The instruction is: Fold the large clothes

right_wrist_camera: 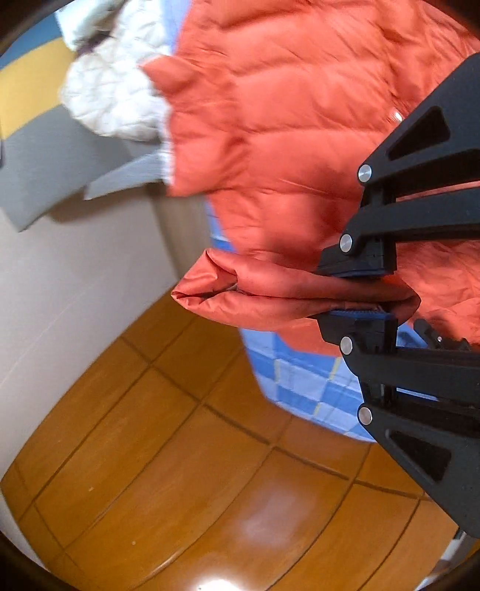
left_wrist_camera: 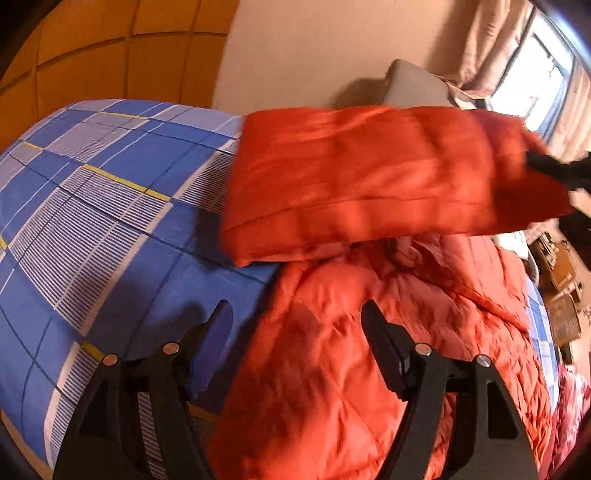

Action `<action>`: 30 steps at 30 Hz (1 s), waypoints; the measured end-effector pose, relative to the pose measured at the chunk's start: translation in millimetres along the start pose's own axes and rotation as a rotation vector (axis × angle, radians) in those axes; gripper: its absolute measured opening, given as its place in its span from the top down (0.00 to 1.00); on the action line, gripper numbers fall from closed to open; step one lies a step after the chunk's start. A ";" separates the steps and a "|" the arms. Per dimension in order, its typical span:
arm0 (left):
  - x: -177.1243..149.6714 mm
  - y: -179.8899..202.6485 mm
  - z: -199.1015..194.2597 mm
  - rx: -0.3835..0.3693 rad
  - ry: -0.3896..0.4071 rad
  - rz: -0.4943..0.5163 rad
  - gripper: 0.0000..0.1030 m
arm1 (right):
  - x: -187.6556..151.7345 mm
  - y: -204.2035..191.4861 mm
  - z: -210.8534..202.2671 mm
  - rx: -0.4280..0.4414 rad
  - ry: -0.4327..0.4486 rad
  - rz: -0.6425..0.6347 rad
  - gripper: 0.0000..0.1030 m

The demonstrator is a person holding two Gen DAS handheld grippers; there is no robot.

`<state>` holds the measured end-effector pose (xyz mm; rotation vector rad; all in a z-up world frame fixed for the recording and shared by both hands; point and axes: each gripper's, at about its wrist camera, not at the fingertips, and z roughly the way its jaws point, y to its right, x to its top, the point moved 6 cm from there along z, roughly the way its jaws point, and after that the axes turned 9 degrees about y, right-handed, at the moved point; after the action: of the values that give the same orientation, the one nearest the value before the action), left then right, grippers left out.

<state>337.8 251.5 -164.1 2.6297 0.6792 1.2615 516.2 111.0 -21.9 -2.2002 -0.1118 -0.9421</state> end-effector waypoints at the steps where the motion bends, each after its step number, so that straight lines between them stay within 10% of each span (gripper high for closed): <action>1: 1.2 0.3 2.8 0.004 -0.003 -0.003 0.29 | 5.8 7.7 -12.1 0.001 0.014 0.002 0.88; 17: 31.7 35.3 66.6 0.091 -0.041 0.046 0.30 | 48.3 133.8 -111.7 -0.133 0.172 0.088 0.88; 30: 11.2 69.4 74.3 0.043 -0.100 0.195 0.64 | -0.1 249.1 -117.6 -0.337 0.105 0.231 0.91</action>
<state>424.2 199.6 -181.4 2.8304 0.4484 1.1632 531.2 -148.1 -114.3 -2.3956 0.3683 -0.9986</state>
